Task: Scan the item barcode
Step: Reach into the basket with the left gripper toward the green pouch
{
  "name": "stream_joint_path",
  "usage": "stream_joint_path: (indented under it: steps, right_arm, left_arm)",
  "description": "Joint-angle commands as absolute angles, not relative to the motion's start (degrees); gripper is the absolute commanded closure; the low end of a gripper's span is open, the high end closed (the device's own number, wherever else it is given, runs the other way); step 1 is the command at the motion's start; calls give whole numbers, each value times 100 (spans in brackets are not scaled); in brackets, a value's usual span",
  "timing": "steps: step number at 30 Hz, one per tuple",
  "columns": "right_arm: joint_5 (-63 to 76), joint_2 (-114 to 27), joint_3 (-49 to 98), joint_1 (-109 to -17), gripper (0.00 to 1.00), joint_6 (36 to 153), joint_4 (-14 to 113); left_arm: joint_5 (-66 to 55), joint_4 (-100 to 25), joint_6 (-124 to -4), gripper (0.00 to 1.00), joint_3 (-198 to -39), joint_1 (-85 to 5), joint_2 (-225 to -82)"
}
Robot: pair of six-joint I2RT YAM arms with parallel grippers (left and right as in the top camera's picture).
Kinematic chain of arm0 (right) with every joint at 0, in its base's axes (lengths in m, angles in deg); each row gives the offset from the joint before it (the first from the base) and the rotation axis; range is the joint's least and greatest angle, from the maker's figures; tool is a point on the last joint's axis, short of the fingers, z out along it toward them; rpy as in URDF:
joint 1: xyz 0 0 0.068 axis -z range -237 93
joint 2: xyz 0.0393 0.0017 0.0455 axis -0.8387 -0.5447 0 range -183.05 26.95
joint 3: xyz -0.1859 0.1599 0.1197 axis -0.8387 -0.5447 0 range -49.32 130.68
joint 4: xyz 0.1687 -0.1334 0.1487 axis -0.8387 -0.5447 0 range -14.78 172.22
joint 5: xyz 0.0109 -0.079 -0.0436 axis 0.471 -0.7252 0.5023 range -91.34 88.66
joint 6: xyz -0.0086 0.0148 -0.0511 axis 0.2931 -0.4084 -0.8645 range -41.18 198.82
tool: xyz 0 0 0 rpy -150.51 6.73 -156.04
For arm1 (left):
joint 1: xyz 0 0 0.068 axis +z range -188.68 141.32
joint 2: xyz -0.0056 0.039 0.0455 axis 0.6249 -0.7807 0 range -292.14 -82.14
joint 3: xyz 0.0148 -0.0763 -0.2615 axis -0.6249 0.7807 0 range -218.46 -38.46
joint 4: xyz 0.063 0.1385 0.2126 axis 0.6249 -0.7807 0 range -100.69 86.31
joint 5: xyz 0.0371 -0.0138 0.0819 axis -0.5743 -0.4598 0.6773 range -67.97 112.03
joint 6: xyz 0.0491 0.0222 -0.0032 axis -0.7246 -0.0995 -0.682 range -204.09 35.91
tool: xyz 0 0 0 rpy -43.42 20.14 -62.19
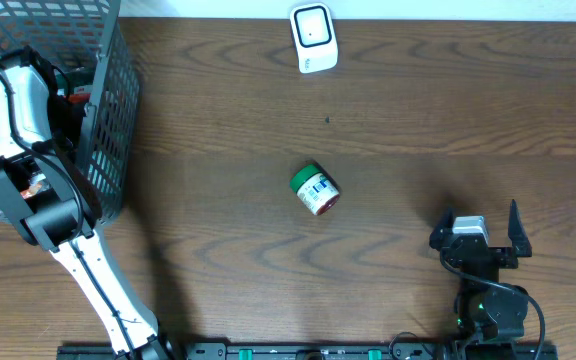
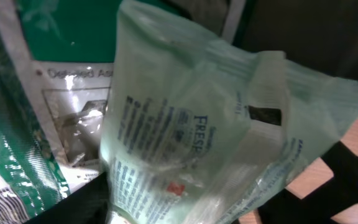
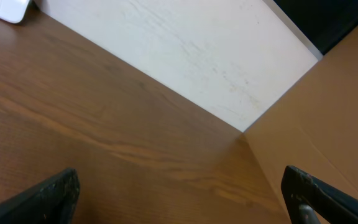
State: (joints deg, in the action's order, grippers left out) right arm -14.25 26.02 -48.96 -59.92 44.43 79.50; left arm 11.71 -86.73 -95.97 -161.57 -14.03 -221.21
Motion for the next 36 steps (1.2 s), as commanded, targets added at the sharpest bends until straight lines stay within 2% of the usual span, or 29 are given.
stream_joint_path:
  steps: [1, 2, 4, 6, 11, 25, 30, 36]
  right_arm:
    - [-1479, 2613, -4898, -6031, 1, 4384, 7928]
    - [-1479, 2613, -4898, -6031, 1, 4384, 7928]
    - [-1479, 2613, -4898, -6031, 1, 4384, 7928]
    - [-1479, 2615, -4898, -6031, 1, 4384, 7928]
    - [-1479, 2615, -4898, -6031, 1, 4384, 7928]
    - [-1479, 2615, -4898, -6031, 1, 4384, 7928]
    - [-1479, 2615, -4898, -6031, 1, 4384, 7928]
    - [-1479, 2613, -4898, -6031, 1, 4384, 7926]
  left_arm:
    - [1042, -8671, -9394, 67, -16074, -1401, -22322]
    - [1039, -8671, -9383, 76, -16083, -1401, -22289]
    - [1042, -8671, -9383, 85, -16107, -1395, -22175]
    - [1042, -8669, -9348, 89, -16140, -1395, -21933]
    - [1046, -8553, -9243, 92, -16149, -1397, -21220]
    - [1122, -7666, -8865, 92, -16149, -1395, -18993]
    - [1700, -7436, -8447, 92, -16149, -1395, -18348]
    - [1479, -7428, -8180, 92, -16149, -1403, -17570]
